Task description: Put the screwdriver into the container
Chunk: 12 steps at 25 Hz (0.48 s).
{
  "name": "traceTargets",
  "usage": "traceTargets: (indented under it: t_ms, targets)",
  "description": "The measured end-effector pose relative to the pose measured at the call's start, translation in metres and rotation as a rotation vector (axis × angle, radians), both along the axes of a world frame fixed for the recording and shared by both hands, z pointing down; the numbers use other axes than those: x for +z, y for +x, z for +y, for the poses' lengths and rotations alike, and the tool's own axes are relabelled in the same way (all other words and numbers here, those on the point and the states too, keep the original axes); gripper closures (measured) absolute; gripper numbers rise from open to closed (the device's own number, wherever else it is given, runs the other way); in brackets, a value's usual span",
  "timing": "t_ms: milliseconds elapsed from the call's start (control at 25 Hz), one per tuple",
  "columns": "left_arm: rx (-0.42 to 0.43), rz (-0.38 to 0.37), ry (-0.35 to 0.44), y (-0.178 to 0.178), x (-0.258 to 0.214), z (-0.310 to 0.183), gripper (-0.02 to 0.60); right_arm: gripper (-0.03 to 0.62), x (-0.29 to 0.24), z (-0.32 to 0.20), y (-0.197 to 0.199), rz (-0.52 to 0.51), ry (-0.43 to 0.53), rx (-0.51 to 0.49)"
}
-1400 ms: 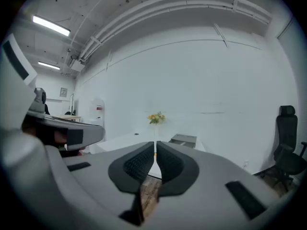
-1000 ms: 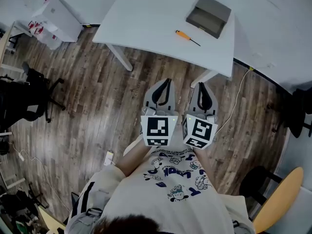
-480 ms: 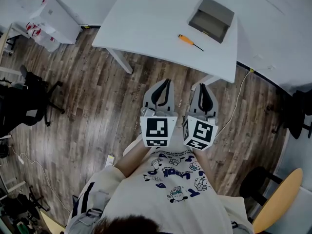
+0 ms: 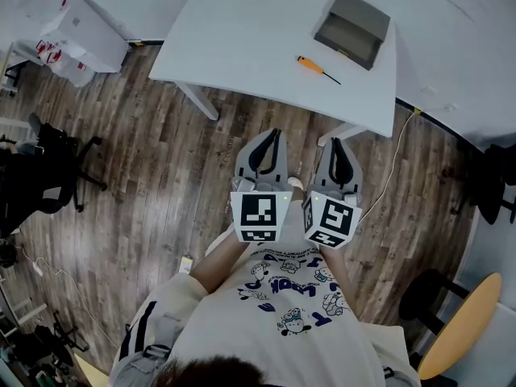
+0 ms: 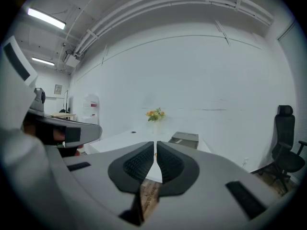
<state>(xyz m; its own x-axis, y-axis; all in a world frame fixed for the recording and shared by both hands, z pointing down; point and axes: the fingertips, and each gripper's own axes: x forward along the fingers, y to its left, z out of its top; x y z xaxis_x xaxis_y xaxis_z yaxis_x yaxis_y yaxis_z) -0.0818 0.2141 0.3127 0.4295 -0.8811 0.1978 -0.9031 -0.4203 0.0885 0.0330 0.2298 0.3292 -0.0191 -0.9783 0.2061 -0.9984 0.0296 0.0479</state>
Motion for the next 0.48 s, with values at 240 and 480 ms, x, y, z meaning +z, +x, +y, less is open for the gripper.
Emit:
traceTargets:
  t_ms: [240,480]
  targets:
    - [-0.006,0.001,-0.018,0.005,0.006,-0.014,0.558,0.556,0.006,-0.014,0.008,-0.007,-0.022,0.003]
    - [-0.033,-0.006,-0.027,0.013,0.01,-0.037,0.558,0.556,0.013,-0.04,0.02,-0.01,-0.033,-0.017]
